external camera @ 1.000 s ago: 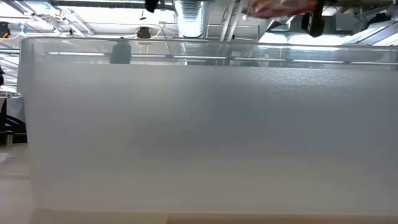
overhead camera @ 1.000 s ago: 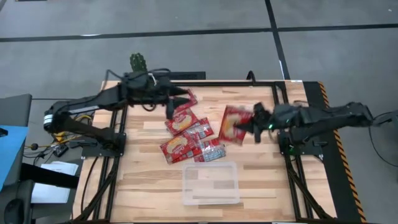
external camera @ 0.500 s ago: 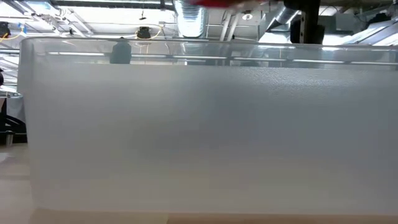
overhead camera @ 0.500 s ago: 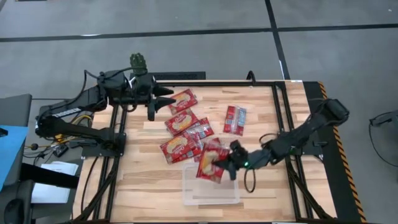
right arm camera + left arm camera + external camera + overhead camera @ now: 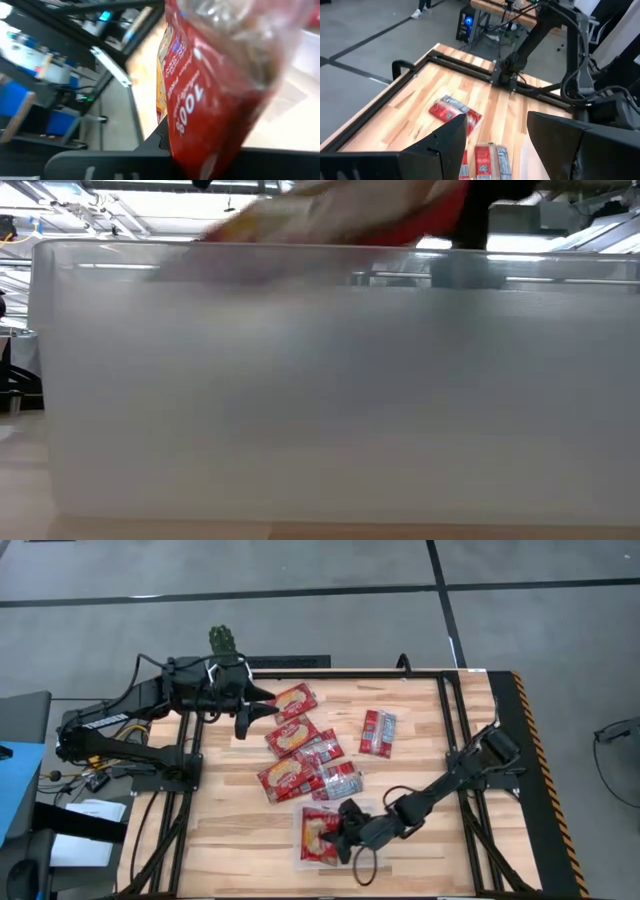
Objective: Sort popcorn bags into baskets
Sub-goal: Put the red popcorn bag into the transparent bin
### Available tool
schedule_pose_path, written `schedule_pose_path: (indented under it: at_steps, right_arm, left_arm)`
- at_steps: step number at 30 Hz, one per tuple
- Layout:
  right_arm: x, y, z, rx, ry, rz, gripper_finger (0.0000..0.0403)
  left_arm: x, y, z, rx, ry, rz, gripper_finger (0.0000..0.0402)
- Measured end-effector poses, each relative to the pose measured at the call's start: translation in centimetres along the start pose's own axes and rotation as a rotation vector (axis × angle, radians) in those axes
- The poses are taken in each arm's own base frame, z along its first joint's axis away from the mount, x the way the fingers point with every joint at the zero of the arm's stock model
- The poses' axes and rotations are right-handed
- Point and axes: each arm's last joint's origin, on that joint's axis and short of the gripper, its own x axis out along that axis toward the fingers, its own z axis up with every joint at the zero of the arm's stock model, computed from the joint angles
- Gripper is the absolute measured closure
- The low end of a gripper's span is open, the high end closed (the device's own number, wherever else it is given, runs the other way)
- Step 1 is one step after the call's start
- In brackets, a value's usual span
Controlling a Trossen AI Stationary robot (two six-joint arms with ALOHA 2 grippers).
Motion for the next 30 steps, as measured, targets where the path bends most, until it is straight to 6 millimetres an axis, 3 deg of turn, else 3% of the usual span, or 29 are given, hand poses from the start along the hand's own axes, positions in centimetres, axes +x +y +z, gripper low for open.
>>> schedule_pose_path:
  at_steps: [5,14,25,30]
  right_arm:
    - [2.4,-0.8,0.0,0.001,0.011,-0.072,0.037]
    - [3.7,-2.1,0.4,0.022,0.144,-0.06,0.0341]
    - [4.3,-3.1,2.0,0.053,0.193,-0.065,0.0227]
    - [4.1,-3.0,2.3,0.066,0.229,-0.053,0.0198]
  left_arm:
    - [0.0,0.1,-0.2,-0.002,0.024,0.006,0.0205]
    - [0.0,0.1,-0.4,0.008,0.046,0.012,0.0205]
    - [0.1,0.3,-1.3,0.013,0.117,0.031,0.0205]
    - [0.1,0.4,-1.4,0.038,0.13,0.03,0.0205]
